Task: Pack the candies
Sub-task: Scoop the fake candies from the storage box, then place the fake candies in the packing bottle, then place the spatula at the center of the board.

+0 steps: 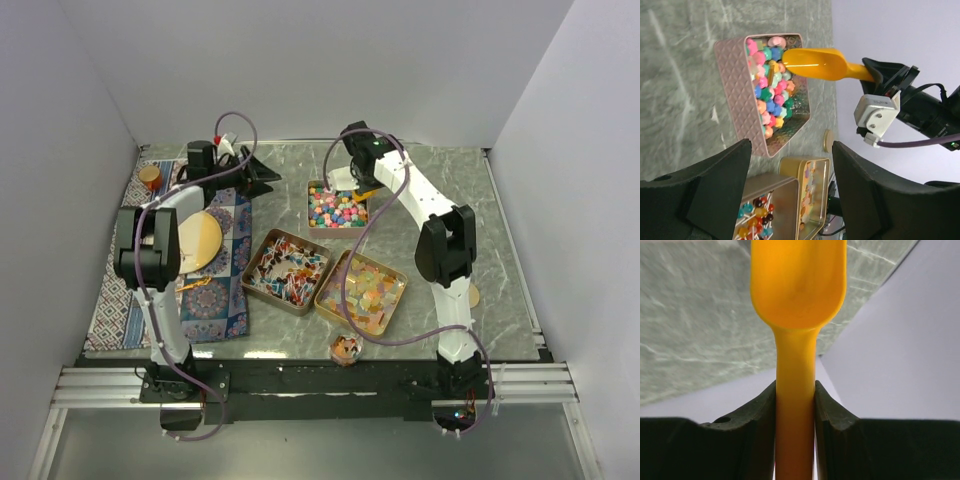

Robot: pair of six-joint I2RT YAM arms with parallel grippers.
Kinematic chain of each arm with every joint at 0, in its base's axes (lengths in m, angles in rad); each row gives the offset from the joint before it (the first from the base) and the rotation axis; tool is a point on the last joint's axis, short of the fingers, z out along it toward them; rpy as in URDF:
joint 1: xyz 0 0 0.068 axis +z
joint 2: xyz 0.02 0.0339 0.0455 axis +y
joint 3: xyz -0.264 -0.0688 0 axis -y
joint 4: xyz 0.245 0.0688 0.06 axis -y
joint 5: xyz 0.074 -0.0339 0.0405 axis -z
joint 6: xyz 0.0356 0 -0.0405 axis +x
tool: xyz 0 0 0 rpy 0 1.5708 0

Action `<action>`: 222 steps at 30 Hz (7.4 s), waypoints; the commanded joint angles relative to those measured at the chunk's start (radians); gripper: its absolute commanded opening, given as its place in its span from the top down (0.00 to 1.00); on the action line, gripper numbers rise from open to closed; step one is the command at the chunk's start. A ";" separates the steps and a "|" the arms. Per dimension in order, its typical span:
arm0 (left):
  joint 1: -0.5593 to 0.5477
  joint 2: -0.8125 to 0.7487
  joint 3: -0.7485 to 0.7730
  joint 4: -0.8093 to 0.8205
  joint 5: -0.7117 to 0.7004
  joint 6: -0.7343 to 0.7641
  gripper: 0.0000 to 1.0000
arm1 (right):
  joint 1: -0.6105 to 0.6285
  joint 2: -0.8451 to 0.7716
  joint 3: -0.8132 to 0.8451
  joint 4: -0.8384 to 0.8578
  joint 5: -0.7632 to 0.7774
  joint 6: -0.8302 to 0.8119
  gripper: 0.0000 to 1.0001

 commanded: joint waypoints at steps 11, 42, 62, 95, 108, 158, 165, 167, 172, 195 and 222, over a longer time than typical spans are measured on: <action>0.036 -0.200 -0.151 -0.017 0.007 0.086 0.28 | 0.043 0.016 -0.001 -0.071 0.043 -0.193 1.00; 0.052 -0.324 -0.277 -0.106 -0.049 0.198 0.26 | 0.072 0.104 -0.022 -0.083 -0.204 -0.162 1.00; 0.052 -0.307 -0.252 -0.161 -0.059 0.258 0.26 | 0.001 0.247 0.153 -0.168 -0.492 -0.179 1.00; 0.047 -0.221 -0.145 -0.212 -0.083 0.330 0.25 | -0.180 -0.013 -0.235 0.076 -0.785 0.085 1.00; 0.047 -0.333 -0.145 -0.254 -0.138 0.344 0.24 | -0.132 -0.515 -0.555 -0.020 -0.615 0.082 1.00; 0.134 -0.730 -0.398 -0.189 -0.289 0.263 0.20 | 0.756 -0.880 -1.030 -0.376 0.131 0.597 1.00; 0.136 -0.755 -0.447 -0.171 -0.280 0.224 0.19 | 0.797 -0.885 -1.042 -0.378 0.197 0.591 1.00; 0.134 -0.759 -0.453 -0.172 -0.277 0.218 0.19 | 0.811 -0.896 -1.047 -0.378 0.207 0.588 1.00; 0.134 -0.764 -0.449 -0.145 -0.273 0.210 0.19 | 0.827 -0.893 -1.033 -0.379 0.243 0.588 1.00; 0.075 -0.735 -0.423 -0.266 -0.270 0.335 0.21 | 0.037 -0.787 -0.708 0.016 -0.198 0.740 1.00; -0.513 -0.473 -0.343 -0.320 -0.341 0.976 0.36 | -0.361 -0.155 -0.533 0.389 -0.491 1.122 0.86</action>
